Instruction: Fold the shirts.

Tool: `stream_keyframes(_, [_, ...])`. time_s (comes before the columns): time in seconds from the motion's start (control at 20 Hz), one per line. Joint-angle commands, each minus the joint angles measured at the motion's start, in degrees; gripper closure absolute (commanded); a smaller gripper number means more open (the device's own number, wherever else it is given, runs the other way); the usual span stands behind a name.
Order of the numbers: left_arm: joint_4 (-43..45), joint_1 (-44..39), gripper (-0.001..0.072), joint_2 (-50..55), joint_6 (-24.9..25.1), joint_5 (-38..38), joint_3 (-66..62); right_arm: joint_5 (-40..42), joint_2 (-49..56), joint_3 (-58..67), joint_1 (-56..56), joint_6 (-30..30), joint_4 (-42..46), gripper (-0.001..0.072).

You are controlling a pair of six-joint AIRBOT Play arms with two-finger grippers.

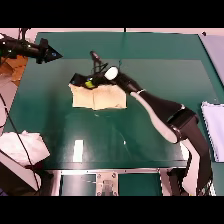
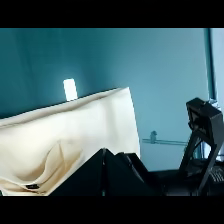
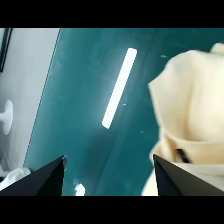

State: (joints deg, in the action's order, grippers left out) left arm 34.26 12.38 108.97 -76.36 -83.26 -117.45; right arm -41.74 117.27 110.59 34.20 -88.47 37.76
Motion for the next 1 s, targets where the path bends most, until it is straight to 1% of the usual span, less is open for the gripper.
stream_keyframes(0.0, [-0.1, 0.6, 0.0685, 0.0, 0.6, -0.3, 0.6, -11.8, -3.2, 0.0, -9.1, 0.6, 0.5, 0.0118])
stream_keyframes(0.25, [0.0, 0.6, 0.0685, 0.0, 0.6, -0.3, 0.5, -31.1, -6.4, -0.6, -26.0, 0.4, 8.6, 0.0121])
stream_keyframes(0.35, [0.0, 0.6, 0.0685, 0.0, 0.6, -0.3, 0.6, -34.2, -6.4, -3.5, -30.2, 0.4, 10.6, 0.0121])
stream_keyframes(0.45, [0.6, 0.6, 0.0685, 0.0, 0.6, -0.1, 0.5, -33.7, -6.4, -8.4, -31.6, 0.7, 11.0, 0.0121])
stream_keyframes(0.6, [3.9, 0.6, 0.0685, 0.0, 0.6, 0.2, 0.5, -28.9, -6.2, -16.1, -29.6, 3.3, 10.6, 0.0120])
stream_keyframes(0.75, [12.3, 0.6, 0.0686, 0.0, 0.5, 3.1, 0.5, -22.8, -6.2, -21.2, -25.1, 5.5, 7.7, 0.0121])
stream_keyframes(0.85, [18.3, 0.6, 0.0686, 0.0, 0.3, 4.6, 0.6, -19.8, -6.0, -21.9, -22.1, 6.2, 6.1, 0.0121])
stream_keyframes(0.95, [22.1, 0.6, 0.0686, 0.0, 0.3, 5.2, 0.6, -16.8, -5.9, -21.9, -19.6, 6.2, 5.8, 0.0121])
